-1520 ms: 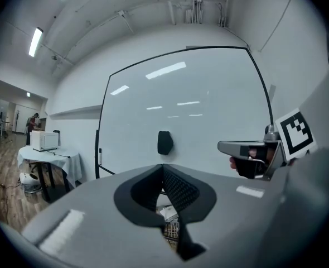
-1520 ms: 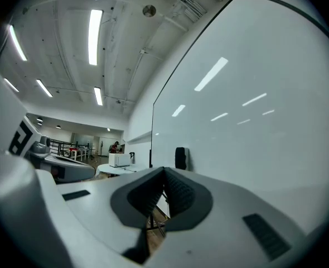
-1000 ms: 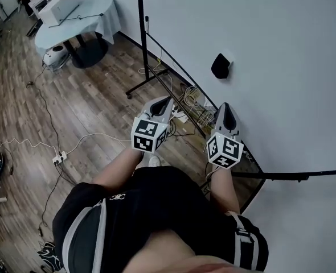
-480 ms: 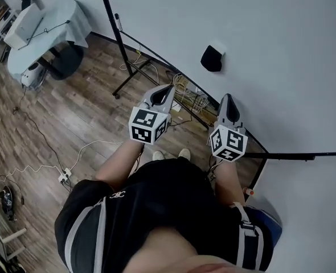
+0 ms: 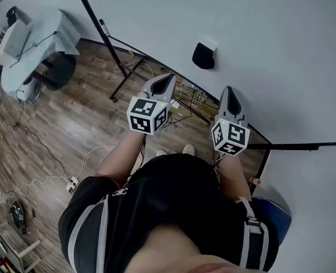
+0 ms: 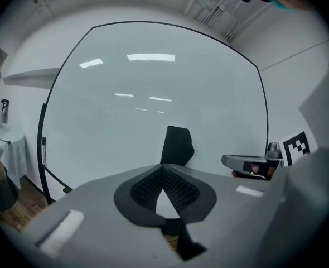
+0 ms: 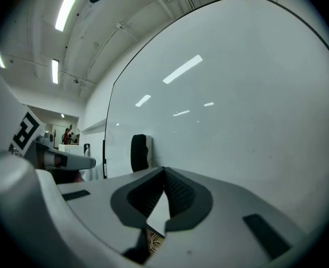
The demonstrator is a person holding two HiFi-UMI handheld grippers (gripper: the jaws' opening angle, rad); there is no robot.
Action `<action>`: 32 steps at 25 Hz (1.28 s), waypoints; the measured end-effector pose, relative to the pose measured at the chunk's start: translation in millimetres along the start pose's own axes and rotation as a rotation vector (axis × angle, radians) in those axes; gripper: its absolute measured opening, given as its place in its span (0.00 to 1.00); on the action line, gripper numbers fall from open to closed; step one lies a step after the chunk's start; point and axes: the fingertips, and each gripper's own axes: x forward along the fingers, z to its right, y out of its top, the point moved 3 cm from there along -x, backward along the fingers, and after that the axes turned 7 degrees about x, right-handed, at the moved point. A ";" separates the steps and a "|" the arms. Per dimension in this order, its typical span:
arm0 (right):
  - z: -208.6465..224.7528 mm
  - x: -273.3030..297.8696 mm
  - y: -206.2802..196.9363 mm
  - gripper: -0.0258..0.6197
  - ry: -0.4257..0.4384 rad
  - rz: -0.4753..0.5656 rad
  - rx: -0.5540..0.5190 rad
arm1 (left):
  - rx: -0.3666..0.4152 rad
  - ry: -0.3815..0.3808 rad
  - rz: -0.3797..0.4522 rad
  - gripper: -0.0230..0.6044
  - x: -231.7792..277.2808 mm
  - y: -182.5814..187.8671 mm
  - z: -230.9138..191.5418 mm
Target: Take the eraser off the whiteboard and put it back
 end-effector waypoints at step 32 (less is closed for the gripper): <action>19.8 1.8 -9.7 0.05 0.111 -0.031 0.012 | 0.117 0.012 0.014 0.51 86.7 20.7 33.6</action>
